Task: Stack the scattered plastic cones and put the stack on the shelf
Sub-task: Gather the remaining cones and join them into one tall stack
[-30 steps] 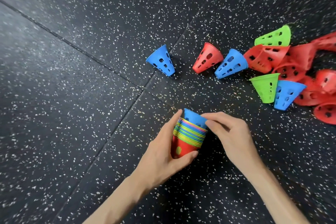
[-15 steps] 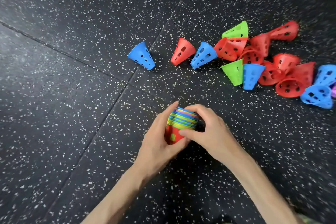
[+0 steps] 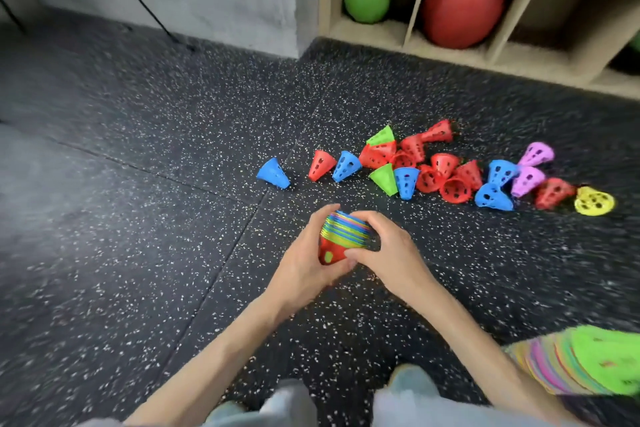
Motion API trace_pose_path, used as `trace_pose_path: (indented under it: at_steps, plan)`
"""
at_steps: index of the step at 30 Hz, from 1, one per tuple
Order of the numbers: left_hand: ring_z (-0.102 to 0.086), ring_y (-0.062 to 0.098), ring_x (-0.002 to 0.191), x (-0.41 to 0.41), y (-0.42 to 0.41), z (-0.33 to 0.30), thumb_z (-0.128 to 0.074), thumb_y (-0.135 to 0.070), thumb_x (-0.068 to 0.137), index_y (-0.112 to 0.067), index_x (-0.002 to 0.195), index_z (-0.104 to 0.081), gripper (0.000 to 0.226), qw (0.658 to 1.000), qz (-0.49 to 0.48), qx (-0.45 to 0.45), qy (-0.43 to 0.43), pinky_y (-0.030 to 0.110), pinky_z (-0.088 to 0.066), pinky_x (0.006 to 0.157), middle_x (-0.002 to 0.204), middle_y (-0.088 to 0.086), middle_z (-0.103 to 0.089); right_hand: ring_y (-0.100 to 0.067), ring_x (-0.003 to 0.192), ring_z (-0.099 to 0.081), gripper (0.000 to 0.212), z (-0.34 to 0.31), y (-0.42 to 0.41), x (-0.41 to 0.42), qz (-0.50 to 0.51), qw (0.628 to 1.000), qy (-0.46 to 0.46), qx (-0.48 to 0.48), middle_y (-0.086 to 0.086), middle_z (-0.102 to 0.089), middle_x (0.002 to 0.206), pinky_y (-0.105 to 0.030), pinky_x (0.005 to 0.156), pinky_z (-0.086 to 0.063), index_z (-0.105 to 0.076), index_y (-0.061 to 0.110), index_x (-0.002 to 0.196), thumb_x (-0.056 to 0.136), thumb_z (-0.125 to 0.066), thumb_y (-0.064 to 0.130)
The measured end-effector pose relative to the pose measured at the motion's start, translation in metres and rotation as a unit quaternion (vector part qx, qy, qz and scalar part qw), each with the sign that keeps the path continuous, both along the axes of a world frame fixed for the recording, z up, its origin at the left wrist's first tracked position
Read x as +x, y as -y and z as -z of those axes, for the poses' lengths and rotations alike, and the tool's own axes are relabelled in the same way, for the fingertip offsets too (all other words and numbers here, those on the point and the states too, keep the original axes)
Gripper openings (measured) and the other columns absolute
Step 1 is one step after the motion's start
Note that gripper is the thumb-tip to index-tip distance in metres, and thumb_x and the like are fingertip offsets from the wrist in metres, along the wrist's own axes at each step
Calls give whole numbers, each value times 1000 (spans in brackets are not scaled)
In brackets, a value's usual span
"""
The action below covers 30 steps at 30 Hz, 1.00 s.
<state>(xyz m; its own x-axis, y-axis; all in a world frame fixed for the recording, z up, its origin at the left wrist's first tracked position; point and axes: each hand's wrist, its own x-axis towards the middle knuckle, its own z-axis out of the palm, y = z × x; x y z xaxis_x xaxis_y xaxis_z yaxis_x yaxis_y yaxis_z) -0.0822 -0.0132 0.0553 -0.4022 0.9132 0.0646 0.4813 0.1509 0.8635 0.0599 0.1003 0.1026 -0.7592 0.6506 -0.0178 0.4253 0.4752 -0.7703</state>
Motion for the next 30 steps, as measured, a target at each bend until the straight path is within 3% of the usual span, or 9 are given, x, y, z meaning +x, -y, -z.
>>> trace_pose_path:
  at_steps: [4,8,10,12,17,23,27,30]
  plan:
    - [-68,12,95,15,9,-37,-83,-45,80,-59,141,-31,82,1000,0,5,9,44,-55,92,122,-16,-66,-5,111,-57,55,-38,7,17,-7,1000,5,16,11,-63,122,-24,100,-41,-61,24,130,80,-82,19]
    - [-65,3,97,23,11,-62,-83,-44,79,-58,143,-30,83,1000,1,13,-17,35,-54,92,123,-20,-65,-2,108,-58,52,-55,7,29,-2,1000,-10,25,12,-64,120,-11,92,-39,-62,26,127,80,-84,23]
    - [-64,-3,94,26,12,-63,-83,-43,79,-56,142,-32,83,1000,-3,17,-10,30,-52,88,124,-21,-65,-1,110,-59,48,-54,4,30,-13,1000,-22,10,13,-65,120,-17,97,-41,-63,29,125,81,-82,24]
    - [-64,-5,91,24,13,-55,-84,-43,79,-56,142,-33,82,1000,-15,16,9,30,-53,88,123,-20,-66,-2,116,-60,39,-46,-5,30,-15,998,-56,-31,11,-66,122,-26,104,-44,-64,34,121,86,-78,23]
    - [-72,10,95,5,11,-21,-85,-41,80,-58,141,-32,82,998,-44,-5,54,44,-58,91,113,-16,-71,6,120,-55,27,-21,-55,32,61,994,-51,-76,18,-63,125,-25,109,-41,-66,36,119,96,-67,22]
    - [-70,3,96,-16,-17,14,-85,-38,82,-60,141,-30,83,997,-42,-24,59,38,-57,94,112,-20,-71,-8,116,-54,28,32,-124,14,146,988,3,-52,9,-60,124,-38,107,-44,-66,37,112,94,-66,16]
    - [-69,2,95,-28,-48,46,-84,-41,83,-64,139,-28,82,997,-32,-28,71,33,-56,92,109,-28,-68,-14,111,-54,35,69,-173,-4,173,984,40,-27,3,-58,134,-38,101,-45,-65,27,124,93,-64,10]
    - [-71,7,94,-31,-65,70,-83,-42,84,-61,142,-28,82,995,-30,-25,93,34,-57,92,109,-25,-70,-16,138,-45,51,97,-206,-12,148,985,86,6,3,-47,152,-36,113,-36,-55,23,141,93,-63,8]
